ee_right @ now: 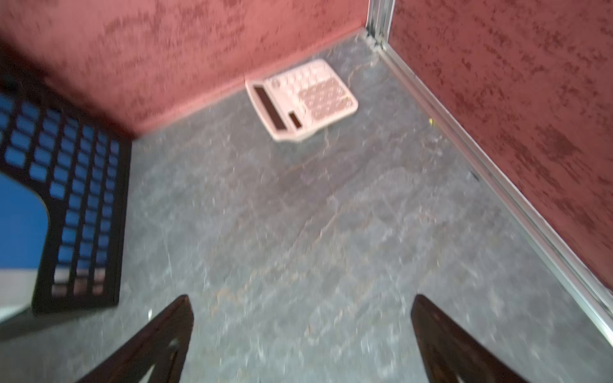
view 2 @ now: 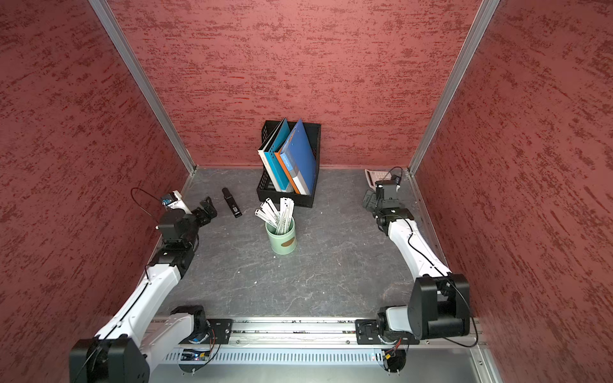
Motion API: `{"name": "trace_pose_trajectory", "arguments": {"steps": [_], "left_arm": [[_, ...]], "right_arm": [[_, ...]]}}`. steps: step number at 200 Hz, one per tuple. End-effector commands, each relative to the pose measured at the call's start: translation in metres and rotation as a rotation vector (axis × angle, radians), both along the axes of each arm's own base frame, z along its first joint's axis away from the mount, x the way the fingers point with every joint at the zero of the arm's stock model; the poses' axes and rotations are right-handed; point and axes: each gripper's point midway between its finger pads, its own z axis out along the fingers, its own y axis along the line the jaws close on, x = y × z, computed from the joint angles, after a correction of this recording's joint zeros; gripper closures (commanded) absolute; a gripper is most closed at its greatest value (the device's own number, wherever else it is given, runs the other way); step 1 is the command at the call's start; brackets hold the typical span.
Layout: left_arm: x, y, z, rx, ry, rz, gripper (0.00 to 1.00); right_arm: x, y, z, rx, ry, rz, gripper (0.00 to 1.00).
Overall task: Take the straws out of the storage container
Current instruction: Pick up the straw from the container.
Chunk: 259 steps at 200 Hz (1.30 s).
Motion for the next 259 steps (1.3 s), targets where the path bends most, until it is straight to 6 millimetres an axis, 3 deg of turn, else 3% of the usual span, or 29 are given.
{"name": "trace_pose_trajectory", "arguments": {"steps": [1, 20, 58, 82, 104, 144, 185, 219, 226, 259], "left_arm": [[-0.013, -0.007, -0.014, -0.021, 0.008, -0.014, 0.0], [-0.019, -0.003, -0.023, -0.031, 0.033, 0.008, 0.0], [-0.017, -0.003, -0.045, -0.04, 0.088, 0.015, 0.01], [-0.013, -0.006, -0.059, -0.034, 0.123, 0.01, 0.01], [-0.015, -0.007, -0.059, -0.038, 0.11, 0.009, 0.0], [-0.028, 0.0, -0.056, -0.051, 0.063, 0.054, 0.0], [-0.035, 0.003, -0.055, -0.064, 0.027, 0.073, 0.0], [-0.038, 0.005, -0.055, -0.07, 0.019, 0.082, 0.01], [-0.038, 0.005, -0.055, -0.069, 0.019, 0.081, 0.0], [-0.037, 0.006, -0.055, -0.071, 0.02, 0.082, 0.01]], "right_arm": [[-0.046, 0.034, 0.012, -0.052, 0.086, 0.094, 0.01], [-0.068, 0.069, 0.032, -0.046, 0.032, 0.209, 0.01], [-0.104, 0.125, 0.052, -0.046, -0.016, 0.38, 0.02], [-0.12, 0.171, 0.06, -0.006, -0.038, 0.503, 0.19], [-0.132, 0.215, 0.063, 0.009, -0.051, 0.613, 0.31], [-0.146, 0.287, 0.064, 0.056, -0.098, 0.76, 0.34], [-0.142, 0.325, 0.068, 0.13, -0.11, 0.803, 0.4], [-0.137, 0.34, 0.072, 0.146, -0.106, 0.805, 0.47], [-0.134, 0.347, 0.061, 0.133, -0.081, 0.81, 0.5], [-0.128, 0.355, 0.054, 0.126, -0.064, 0.79, 0.59]]}}
